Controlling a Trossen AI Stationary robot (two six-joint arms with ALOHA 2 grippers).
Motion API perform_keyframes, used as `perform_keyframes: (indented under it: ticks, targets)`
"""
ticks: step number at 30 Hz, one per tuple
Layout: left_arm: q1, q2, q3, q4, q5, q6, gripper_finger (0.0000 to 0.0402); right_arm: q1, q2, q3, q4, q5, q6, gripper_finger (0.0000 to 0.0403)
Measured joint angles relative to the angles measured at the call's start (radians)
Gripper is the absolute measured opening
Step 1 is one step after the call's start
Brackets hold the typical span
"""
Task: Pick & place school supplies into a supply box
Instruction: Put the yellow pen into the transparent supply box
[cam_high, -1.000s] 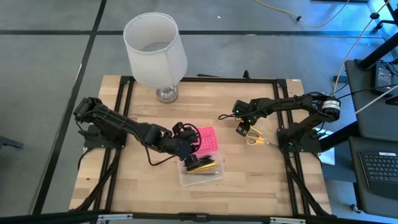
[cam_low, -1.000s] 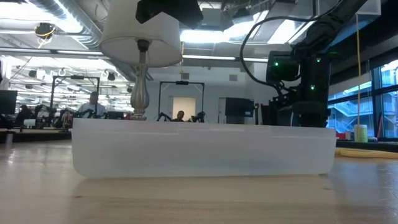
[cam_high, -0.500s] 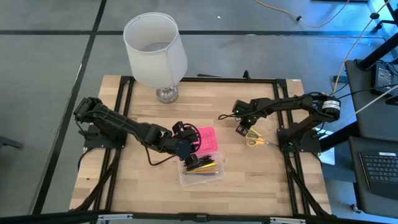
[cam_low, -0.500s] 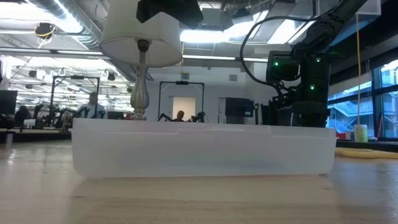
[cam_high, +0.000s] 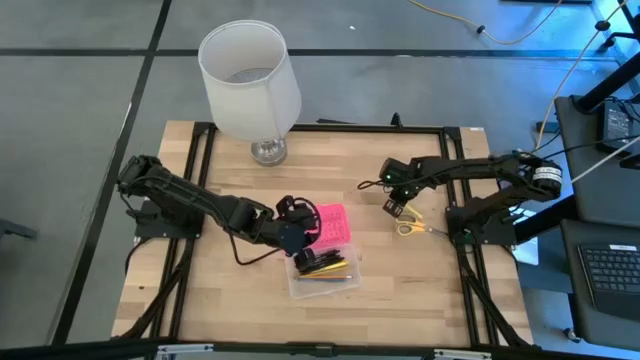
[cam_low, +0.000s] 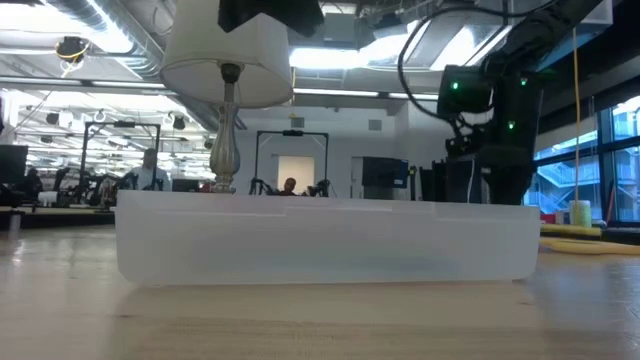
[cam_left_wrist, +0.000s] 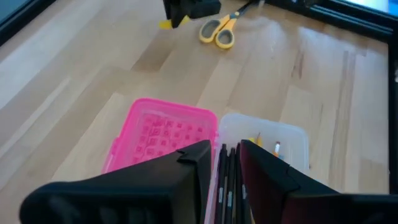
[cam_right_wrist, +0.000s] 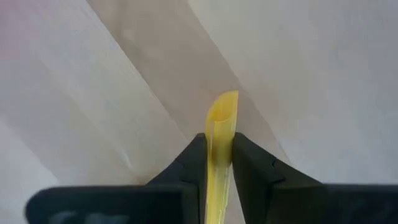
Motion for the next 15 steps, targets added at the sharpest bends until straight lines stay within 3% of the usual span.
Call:
perform_keyframes:
  ticks: [4,8,12,15]
  targets:
    - [-0.01,-0.036,0.0,-0.008,0.01,0.012,0.0077,0.007,-0.067,0.018,-0.01,-0.015,0.034,0.0065]
    - [-0.009,-0.073,0.0,-0.01,0.037,0.052,0.008,0.038,-0.123,0.093,-0.014,-0.103,0.037,0.0065]
    - [-0.009,-0.119,0.0,-0.006,0.031,0.039,0.0081,0.114,-0.142,0.215,0.009,-0.181,0.052,0.0066]
    - [-0.009,-0.15,0.0,-0.005,0.035,0.037,0.0079,0.203,-0.14,0.308,0.057,-0.179,0.051,0.0066]
